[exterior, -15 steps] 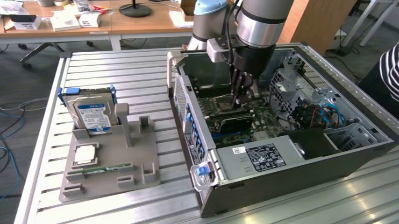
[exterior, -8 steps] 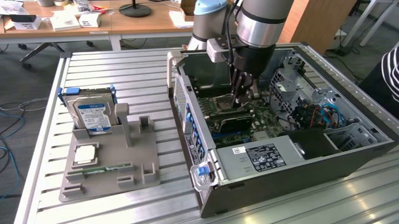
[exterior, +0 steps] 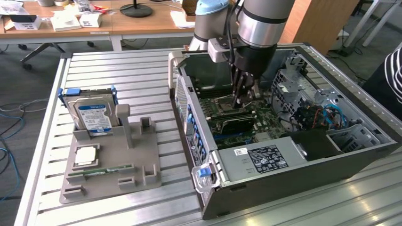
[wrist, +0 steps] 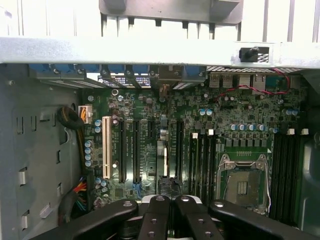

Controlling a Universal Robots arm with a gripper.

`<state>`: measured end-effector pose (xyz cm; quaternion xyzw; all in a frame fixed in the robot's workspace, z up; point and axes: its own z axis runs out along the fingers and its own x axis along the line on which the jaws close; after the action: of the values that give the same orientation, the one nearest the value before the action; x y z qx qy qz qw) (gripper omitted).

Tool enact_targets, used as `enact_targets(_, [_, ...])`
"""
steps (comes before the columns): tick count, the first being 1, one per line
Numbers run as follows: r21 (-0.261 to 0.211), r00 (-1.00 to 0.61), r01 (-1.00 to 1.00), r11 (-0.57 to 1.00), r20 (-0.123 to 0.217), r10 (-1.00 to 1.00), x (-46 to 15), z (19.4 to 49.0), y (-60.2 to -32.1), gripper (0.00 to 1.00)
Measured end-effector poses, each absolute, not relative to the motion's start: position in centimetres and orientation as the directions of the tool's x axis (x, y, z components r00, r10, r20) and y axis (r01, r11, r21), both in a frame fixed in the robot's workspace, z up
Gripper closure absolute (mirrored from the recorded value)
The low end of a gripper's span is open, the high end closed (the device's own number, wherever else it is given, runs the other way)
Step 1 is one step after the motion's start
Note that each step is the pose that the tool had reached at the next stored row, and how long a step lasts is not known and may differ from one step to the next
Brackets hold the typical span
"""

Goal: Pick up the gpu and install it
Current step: 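Press down on the gpu until it lock into place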

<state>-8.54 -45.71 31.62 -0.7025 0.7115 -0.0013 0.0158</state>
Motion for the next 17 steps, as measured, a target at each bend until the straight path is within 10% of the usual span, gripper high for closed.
enact_targets(17, [-0.024,-0.012,-1.0,0.013,-0.021,-1.0,-9.12,31.33,-45.13,0.89])
